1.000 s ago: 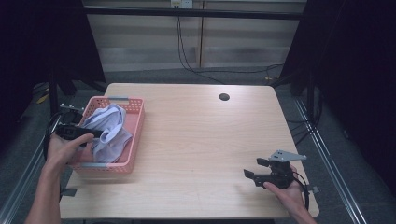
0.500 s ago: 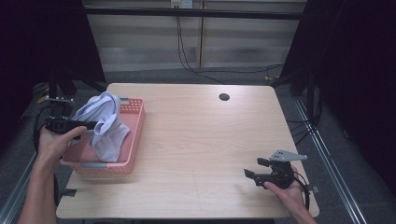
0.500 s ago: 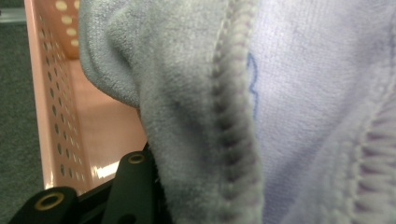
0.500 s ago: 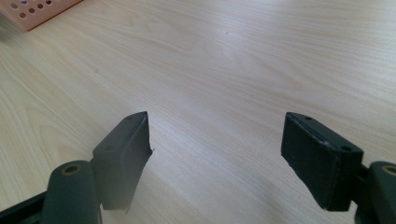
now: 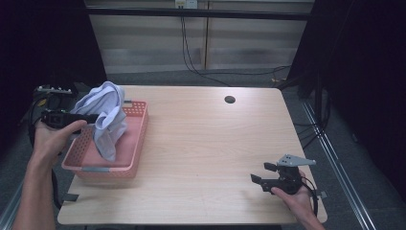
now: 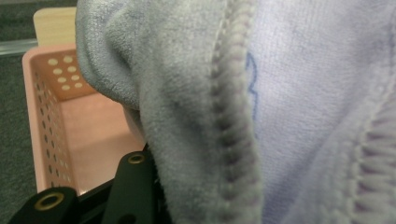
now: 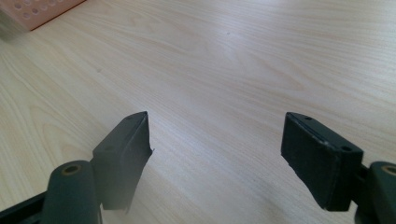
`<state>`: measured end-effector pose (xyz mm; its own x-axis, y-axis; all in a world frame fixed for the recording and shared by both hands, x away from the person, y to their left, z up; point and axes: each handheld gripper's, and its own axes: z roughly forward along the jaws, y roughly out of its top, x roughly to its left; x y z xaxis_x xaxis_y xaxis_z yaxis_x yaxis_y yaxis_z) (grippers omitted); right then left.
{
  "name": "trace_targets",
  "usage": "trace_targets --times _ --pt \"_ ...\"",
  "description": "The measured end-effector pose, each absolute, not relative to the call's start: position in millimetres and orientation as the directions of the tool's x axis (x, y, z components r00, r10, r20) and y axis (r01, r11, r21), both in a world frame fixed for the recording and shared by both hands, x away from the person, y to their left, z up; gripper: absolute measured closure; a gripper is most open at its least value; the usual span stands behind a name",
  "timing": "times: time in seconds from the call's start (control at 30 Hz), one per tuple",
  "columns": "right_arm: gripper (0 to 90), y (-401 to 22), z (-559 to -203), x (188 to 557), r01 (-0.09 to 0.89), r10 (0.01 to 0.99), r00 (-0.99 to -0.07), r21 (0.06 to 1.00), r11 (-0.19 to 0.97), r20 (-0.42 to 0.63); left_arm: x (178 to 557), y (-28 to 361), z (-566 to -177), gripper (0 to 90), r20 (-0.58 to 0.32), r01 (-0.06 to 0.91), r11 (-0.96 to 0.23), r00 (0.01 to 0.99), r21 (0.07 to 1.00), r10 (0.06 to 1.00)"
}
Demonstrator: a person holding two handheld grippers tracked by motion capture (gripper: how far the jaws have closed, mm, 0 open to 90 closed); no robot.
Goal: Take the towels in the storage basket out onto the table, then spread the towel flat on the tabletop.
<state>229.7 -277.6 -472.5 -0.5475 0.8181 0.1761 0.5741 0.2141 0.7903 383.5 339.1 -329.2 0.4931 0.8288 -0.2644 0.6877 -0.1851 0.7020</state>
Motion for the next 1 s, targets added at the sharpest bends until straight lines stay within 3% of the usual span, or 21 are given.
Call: trace_targets --times 1.0 --pt "23.8 -280 -471 232 0.573 0.823 -0.541 0.793 0.206 0.177 372 314 -270 55.6 -0.224 0.601 -0.202 0.557 0.773 0.800"
